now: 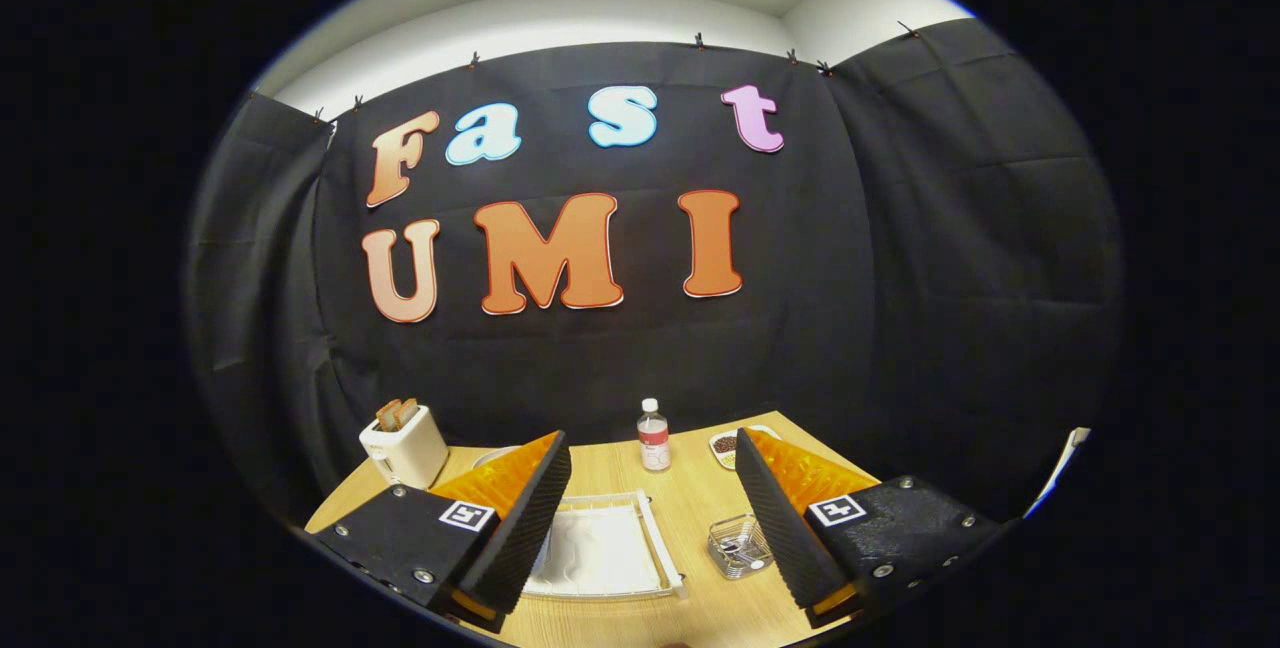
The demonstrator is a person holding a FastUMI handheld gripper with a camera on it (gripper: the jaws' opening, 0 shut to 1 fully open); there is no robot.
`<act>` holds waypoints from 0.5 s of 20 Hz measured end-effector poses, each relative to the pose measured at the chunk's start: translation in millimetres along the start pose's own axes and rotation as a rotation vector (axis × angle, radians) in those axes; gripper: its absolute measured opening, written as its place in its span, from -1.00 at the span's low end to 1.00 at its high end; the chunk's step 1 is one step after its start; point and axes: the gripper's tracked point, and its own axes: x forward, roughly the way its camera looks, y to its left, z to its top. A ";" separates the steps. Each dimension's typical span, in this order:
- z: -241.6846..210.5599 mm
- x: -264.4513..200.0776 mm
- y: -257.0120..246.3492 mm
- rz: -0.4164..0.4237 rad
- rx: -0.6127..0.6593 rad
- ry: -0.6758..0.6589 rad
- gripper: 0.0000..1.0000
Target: Take the plate from the dish rack, then take the spoon from the basket and place it into the plate.
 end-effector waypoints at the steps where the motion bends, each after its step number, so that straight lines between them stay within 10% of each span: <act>1: -2.4 1.0 4.3 0.007 -0.006 0.008 0.96; 10: -59.6 40.8 66.1 0.105 -0.104 0.197 0.96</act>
